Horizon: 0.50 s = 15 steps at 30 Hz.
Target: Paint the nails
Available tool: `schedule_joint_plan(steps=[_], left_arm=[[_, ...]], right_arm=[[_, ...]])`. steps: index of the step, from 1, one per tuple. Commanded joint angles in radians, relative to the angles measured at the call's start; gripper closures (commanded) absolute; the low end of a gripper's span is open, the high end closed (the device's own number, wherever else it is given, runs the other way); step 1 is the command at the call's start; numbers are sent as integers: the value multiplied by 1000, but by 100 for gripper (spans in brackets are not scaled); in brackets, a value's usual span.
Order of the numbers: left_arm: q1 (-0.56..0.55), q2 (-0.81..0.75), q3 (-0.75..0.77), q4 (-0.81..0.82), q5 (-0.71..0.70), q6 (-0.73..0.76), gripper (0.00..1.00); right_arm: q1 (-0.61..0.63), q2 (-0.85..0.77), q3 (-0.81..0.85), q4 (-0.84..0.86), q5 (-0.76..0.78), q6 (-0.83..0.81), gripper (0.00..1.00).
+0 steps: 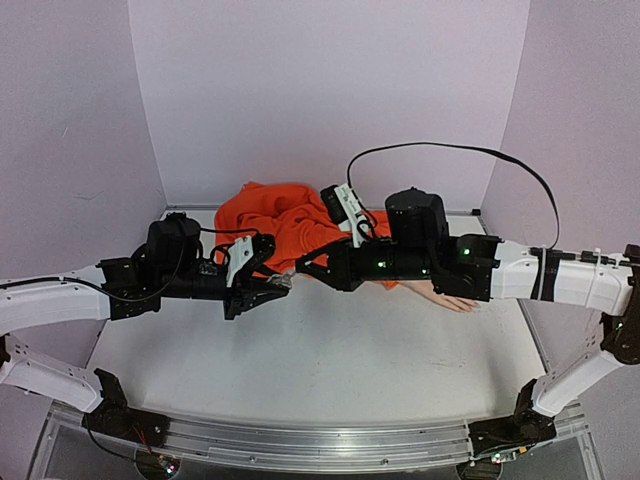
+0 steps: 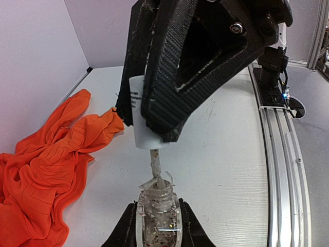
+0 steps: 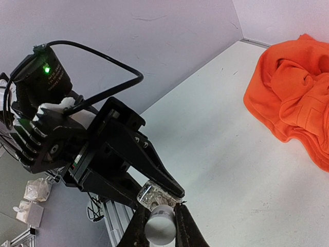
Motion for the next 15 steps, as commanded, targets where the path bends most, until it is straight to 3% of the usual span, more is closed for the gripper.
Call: schedule_joint_plan(steps=[1, 15], left_arm=[[-3, -21, 18, 22, 10, -1, 100], [-3, -19, 20, 23, 17, -2, 100]], right_arm=[[4, -40, -2, 41, -2, 11, 100], [8, -24, 15, 73, -41, 7, 100]])
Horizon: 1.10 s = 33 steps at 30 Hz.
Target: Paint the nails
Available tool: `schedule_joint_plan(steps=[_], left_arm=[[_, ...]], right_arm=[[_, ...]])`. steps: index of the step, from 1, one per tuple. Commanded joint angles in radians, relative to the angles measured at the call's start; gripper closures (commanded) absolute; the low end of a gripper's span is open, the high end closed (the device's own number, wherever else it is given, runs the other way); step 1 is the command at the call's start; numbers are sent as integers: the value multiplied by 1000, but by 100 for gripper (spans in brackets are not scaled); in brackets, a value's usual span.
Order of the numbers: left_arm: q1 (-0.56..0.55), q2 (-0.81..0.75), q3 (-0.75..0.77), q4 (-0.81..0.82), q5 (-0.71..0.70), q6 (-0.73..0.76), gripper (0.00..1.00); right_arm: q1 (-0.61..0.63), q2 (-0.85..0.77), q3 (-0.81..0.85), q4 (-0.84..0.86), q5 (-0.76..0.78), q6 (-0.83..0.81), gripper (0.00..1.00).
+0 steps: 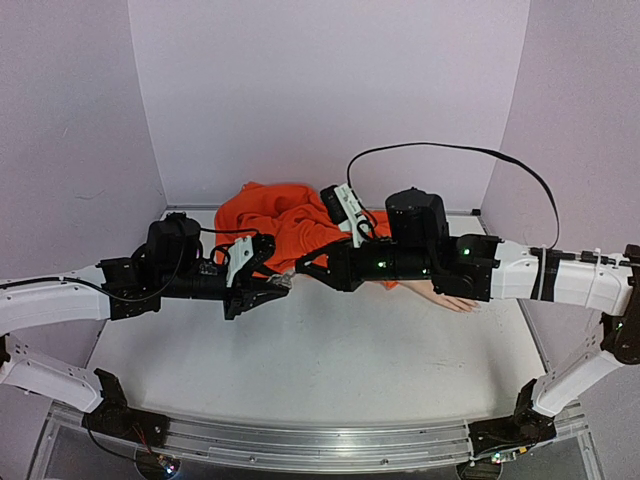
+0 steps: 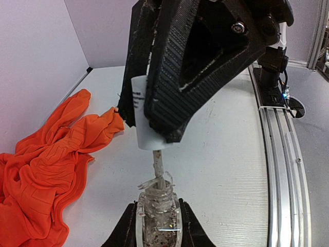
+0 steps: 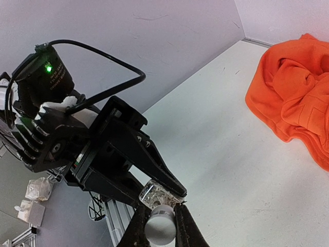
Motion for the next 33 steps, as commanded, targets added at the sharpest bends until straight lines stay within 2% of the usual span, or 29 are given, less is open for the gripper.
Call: schedule_joint_plan(steps=[1, 6, 27, 33], left_arm=[[-3, -17, 21, 22, 18, -3, 100], [-5, -15, 22, 21, 21, -3, 100], [-5, -35, 19, 23, 23, -3, 100], [-6, -43, 18, 23, 43, -13, 100]], right_arm=[[10, -26, 14, 75, -31, 3, 100], [11, -43, -3, 101, -11, 3, 100], [10, 50, 8, 69, -38, 32, 100], [-1, 57, 13, 61, -106, -65, 100]])
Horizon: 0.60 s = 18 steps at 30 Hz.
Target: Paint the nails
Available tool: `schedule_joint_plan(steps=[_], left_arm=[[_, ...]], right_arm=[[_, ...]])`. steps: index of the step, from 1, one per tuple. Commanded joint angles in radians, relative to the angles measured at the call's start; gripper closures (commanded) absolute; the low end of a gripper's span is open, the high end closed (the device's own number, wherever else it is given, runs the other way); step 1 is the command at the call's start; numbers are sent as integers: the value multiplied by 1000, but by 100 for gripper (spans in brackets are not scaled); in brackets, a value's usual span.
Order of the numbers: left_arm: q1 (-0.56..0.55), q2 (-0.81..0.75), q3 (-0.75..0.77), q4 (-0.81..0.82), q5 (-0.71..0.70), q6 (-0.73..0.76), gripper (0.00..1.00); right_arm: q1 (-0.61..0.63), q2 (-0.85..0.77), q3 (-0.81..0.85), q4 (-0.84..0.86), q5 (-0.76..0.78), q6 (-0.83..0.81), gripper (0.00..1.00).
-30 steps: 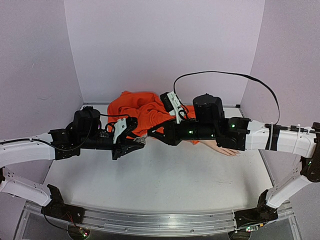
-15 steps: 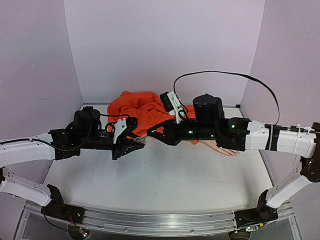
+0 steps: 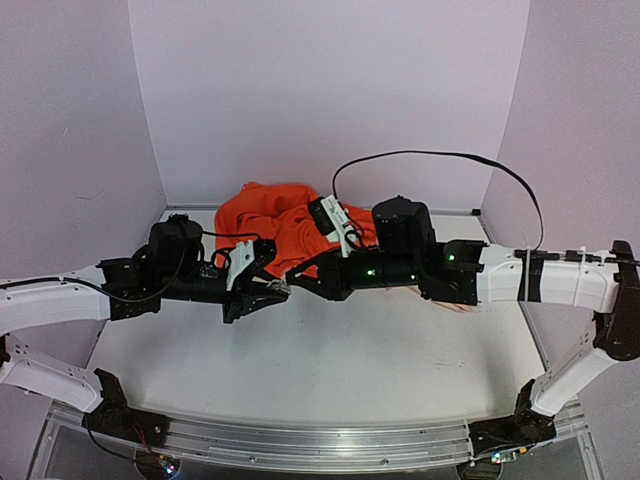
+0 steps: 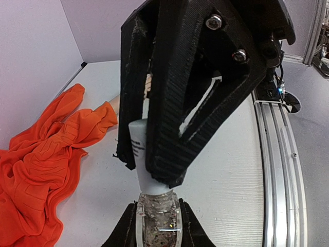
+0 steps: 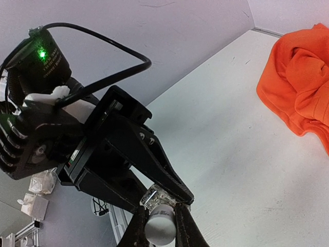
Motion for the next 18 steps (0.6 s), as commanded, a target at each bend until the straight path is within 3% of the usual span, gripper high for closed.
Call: schedule_joint_plan(steps=[1, 6, 11, 18], left_arm=[[-4, -43, 18, 53, 44, -15, 100], [-3, -56, 27, 53, 128, -32, 100], [-2, -57, 46, 63, 89, -88, 100], [-1, -90, 22, 126, -77, -106, 100]], right_arm=[[-22, -1, 18, 20, -99, -101, 100], [-78, 27, 42, -13, -314, -229, 100], [-81, 92, 72, -51, -355, -288, 97], [-54, 194, 100, 19, -277, -208, 97]])
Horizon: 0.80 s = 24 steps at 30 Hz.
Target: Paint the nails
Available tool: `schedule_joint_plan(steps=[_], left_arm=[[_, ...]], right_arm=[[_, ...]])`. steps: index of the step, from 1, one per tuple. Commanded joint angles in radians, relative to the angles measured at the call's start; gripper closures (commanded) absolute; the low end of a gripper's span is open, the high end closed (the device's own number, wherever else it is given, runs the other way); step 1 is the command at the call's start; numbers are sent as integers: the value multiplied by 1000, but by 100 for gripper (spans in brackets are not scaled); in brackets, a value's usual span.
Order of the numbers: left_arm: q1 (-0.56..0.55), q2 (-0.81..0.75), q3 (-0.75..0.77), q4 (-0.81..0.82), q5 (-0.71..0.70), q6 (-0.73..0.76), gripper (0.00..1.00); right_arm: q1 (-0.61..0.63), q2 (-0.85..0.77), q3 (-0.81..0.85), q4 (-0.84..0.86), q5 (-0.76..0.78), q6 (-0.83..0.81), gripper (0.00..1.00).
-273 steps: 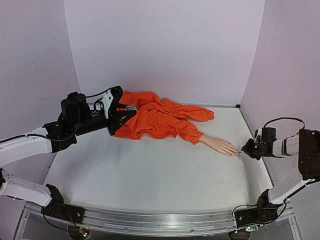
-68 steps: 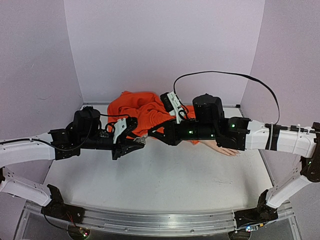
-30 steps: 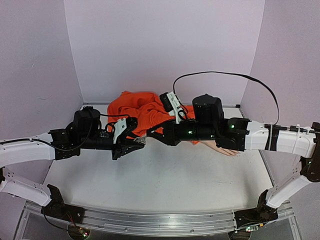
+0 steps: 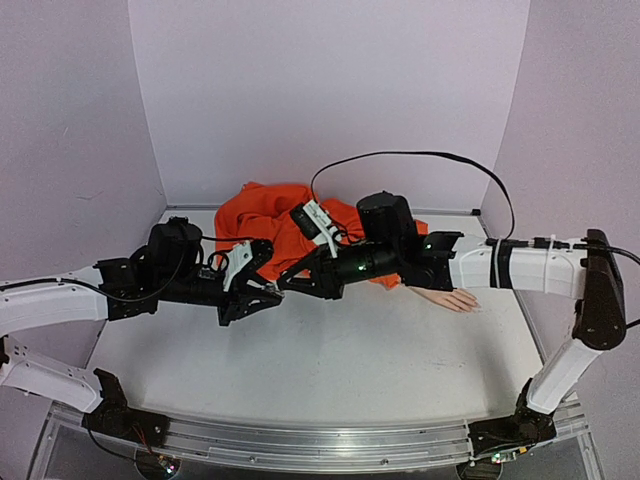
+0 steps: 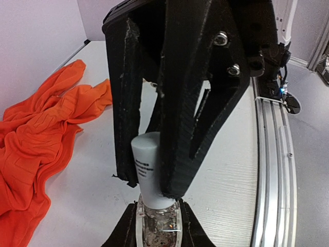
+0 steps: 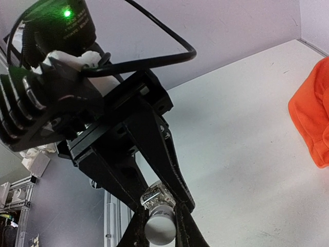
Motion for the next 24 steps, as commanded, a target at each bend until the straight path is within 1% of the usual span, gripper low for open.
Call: schedule_joint_plan(steps=[1, 5, 8, 10, 11, 13, 14, 15, 16, 17, 19, 22, 24], left_arm=[[-7, -88, 7, 221, -89, -20, 100], [-8, -122, -32, 284, -185, -14, 100], [-12, -137, -41, 323, -233, -21, 100], [-21, -137, -19, 328, -269, -18, 100], [-30, -128, -4, 330, -293, -11, 100], [-52, -80, 50, 335, -351, 8, 100], [-61, -53, 74, 342, -409, 14, 100], [-70, -25, 94, 358, -438, 15, 100], [-77, -4, 104, 399, -461, 9, 100], [-80, 16, 105, 441, -480, -8, 100], [-84, 42, 105, 488, -503, -59, 100], [-99, 57, 82, 516, -516, -132, 100], [-102, 63, 66, 514, -490, -184, 100]], right_arm=[[27, 73, 25, 27, 53, 46, 98], [75, 139, 87, 30, 129, 119, 100], [115, 190, 146, 31, 203, 221, 100], [145, 224, 199, 26, 286, 317, 100], [159, 243, 228, 16, 337, 374, 100], [200, 293, 305, -98, 518, 509, 100], [222, 315, 352, -177, 634, 589, 100], [250, 329, 389, -230, 735, 664, 100], [274, 335, 402, -239, 805, 706, 100], [285, 334, 406, -241, 843, 752, 100], [287, 313, 394, -241, 869, 764, 100], [286, 234, 353, -241, 917, 741, 100], [286, 179, 316, -240, 935, 723, 94]])
